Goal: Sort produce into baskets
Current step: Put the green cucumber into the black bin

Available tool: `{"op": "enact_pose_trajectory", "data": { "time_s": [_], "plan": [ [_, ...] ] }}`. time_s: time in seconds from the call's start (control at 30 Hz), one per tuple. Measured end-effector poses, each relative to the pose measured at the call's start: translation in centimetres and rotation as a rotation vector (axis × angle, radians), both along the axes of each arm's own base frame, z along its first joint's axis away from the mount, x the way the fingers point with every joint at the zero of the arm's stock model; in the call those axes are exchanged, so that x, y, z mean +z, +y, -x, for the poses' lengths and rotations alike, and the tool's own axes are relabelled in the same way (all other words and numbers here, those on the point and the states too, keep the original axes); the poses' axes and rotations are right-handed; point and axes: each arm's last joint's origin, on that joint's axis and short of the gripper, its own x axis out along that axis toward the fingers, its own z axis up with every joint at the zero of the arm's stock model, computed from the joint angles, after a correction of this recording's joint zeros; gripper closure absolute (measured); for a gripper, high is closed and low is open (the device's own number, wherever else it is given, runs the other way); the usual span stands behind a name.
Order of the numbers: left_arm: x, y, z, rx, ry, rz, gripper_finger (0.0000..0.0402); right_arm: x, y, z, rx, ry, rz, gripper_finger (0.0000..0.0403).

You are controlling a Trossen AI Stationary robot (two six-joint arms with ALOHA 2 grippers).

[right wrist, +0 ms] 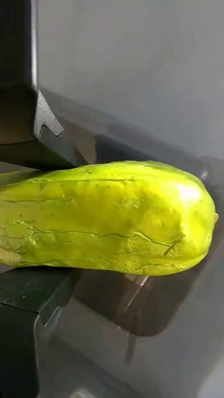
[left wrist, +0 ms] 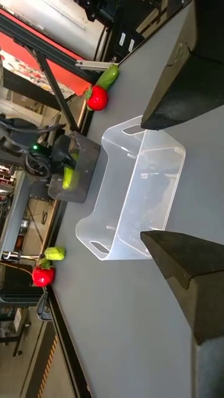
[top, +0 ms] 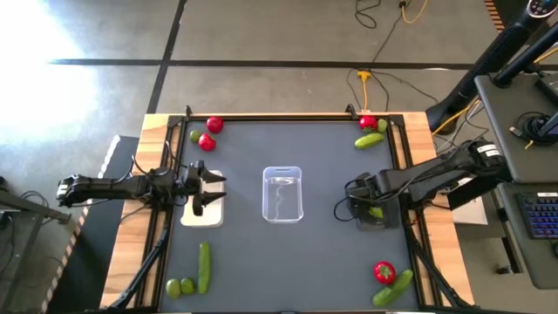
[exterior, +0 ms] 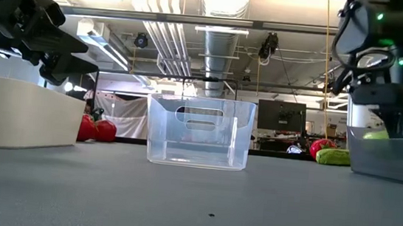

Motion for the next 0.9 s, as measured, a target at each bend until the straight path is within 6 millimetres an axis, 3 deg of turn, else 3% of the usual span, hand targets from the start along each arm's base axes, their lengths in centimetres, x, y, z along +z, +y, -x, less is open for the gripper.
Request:
{"op": "enact_pose_trajectory", "data": {
  "time_s": [0.2,0.5,0.7,0.9],
  "plan": [
    [0.0,0.0,0.0,0.0,0.0,0.0,0.0139,0.1,0.1,0.1,0.023,0.003,-0.036,0.0187],
    [0.0,0.0,0.0,-0.001,0.0,0.0,0.0139,1.2,0.2,0.2,0.049,-0.038,-0.067,0.0101],
    [0.0,0.0,0.0,0.0,0.0,0.0,0.0139,4.8,1.3,-0.2,0.129,-0.037,-0.071,0.0084],
    [0.0,0.0,0.0,0.0,0.0,0.0,0.0139,9.1,5.7,-0.9,0.354,-0.197,-0.089,0.0097]
  ]
}}
